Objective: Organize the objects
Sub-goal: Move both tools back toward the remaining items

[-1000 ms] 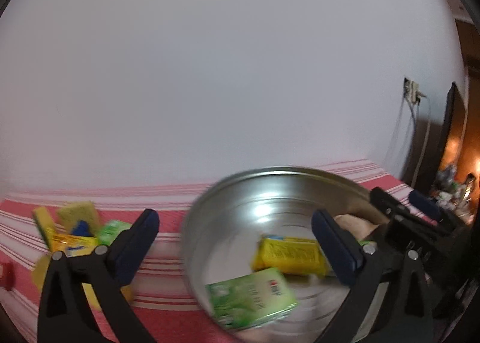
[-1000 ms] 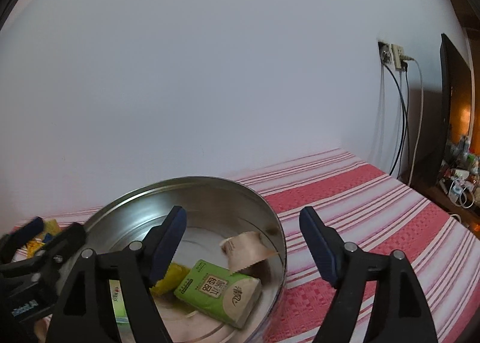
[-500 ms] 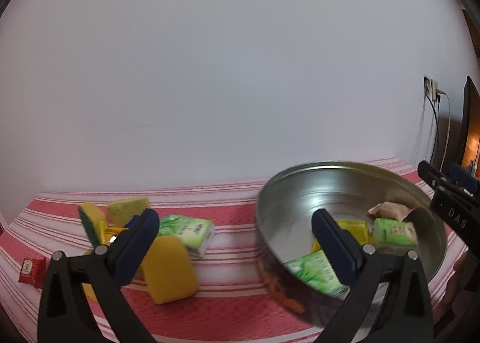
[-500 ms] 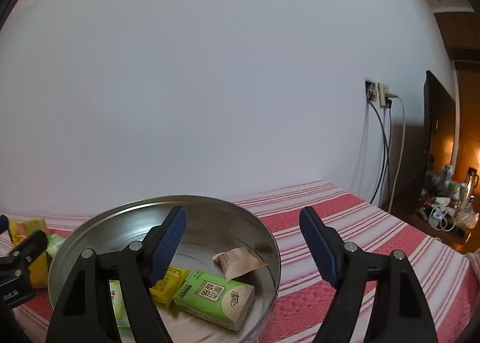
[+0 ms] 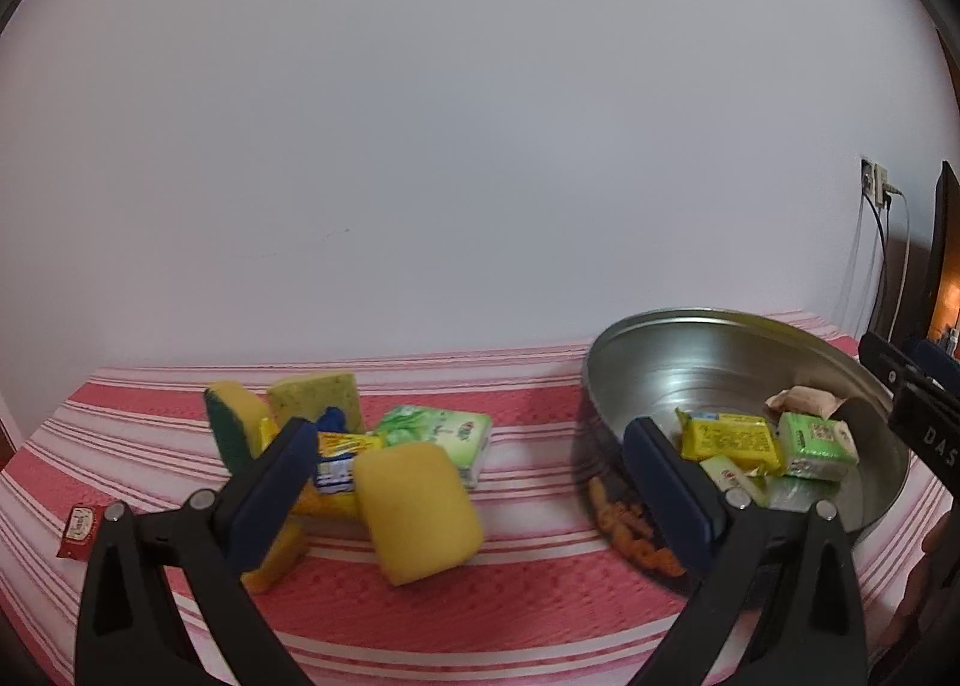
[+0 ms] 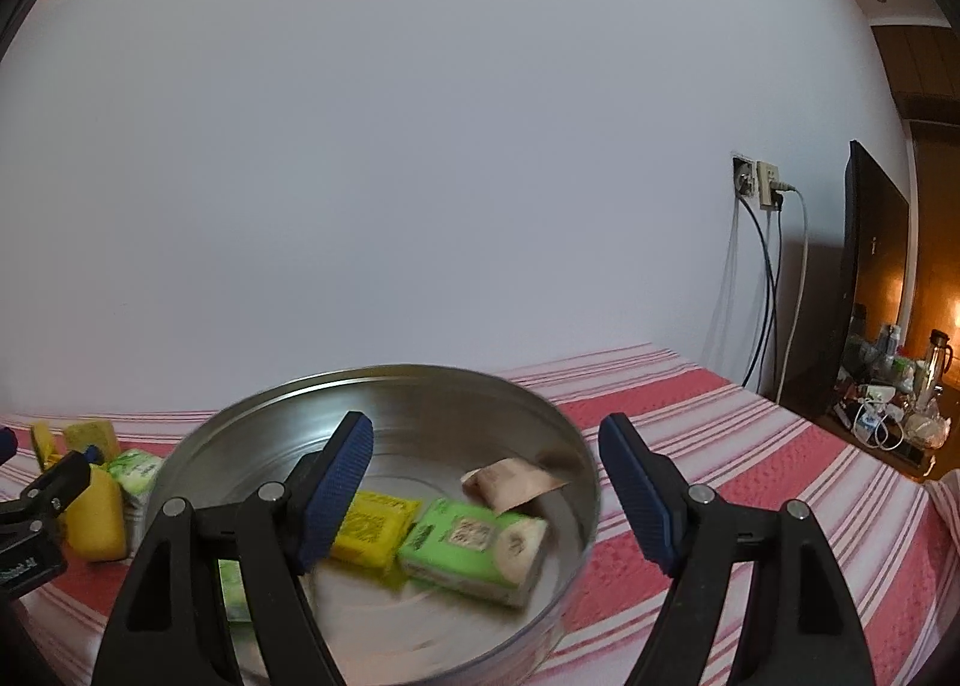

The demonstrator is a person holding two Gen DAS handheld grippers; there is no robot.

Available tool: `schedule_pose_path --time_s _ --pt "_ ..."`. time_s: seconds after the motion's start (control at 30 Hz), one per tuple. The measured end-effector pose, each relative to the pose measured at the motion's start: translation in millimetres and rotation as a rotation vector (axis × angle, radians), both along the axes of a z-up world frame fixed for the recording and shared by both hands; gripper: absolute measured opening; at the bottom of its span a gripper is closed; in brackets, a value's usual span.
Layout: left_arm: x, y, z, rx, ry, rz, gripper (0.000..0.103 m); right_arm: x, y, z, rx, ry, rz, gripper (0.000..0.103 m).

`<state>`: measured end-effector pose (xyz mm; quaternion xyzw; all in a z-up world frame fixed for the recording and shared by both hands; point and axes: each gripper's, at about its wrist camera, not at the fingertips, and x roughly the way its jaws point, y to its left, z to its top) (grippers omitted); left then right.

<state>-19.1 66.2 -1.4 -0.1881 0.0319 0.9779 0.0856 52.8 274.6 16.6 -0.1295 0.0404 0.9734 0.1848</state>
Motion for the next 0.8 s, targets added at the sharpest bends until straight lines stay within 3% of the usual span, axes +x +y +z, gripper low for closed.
schedule_pose_path --time_s 0.43,0.8 --pt "-4 -56 -4 0.025 -0.038 0.052 0.103 -6 -51 1 -0.047 -0.013 0.107 0.080" --pt "-10 -102 -6 0.037 -0.065 0.092 0.103 -21 -104 -4 -0.023 -0.035 0.167 0.080"
